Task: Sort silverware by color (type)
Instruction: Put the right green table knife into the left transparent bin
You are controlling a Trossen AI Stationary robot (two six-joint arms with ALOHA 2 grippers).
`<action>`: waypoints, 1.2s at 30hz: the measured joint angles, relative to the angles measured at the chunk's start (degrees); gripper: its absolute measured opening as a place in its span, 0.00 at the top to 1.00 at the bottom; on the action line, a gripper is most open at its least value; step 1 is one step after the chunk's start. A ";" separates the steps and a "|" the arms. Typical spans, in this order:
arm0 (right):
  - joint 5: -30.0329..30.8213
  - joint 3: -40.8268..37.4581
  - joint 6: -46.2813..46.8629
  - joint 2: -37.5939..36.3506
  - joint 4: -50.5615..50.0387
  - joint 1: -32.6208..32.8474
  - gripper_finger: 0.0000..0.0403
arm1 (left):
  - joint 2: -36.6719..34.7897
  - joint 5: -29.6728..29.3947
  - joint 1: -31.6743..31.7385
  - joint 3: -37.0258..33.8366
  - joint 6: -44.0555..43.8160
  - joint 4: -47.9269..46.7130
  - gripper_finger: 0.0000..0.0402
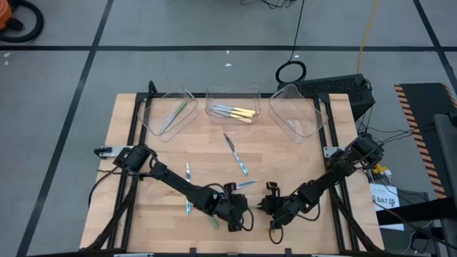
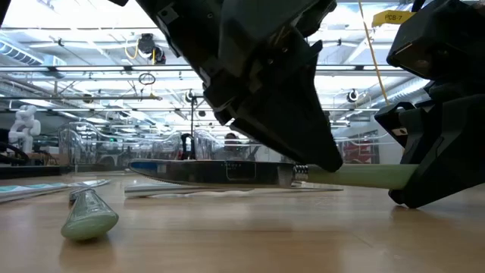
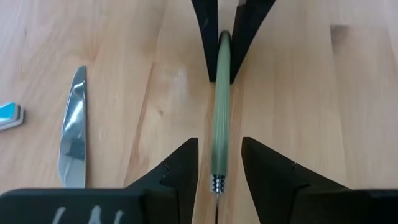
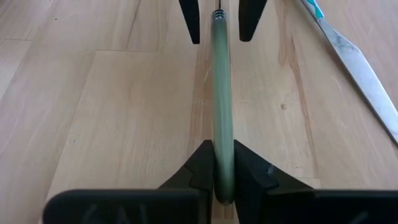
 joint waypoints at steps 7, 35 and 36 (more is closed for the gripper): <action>-0.03 0.00 0.00 0.00 0.07 -0.02 0.93 | 0.56 -0.78 0.01 0.00 0.05 1.21 0.67; 3.07 -0.04 -0.71 -0.54 -0.67 -0.11 0.84 | 2.50 -2.10 1.43 0.00 1.86 -0.02 0.91; 3.57 -0.04 -0.63 -0.91 -1.29 -0.09 0.81 | 1.79 -1.56 1.50 0.00 1.70 -1.09 0.91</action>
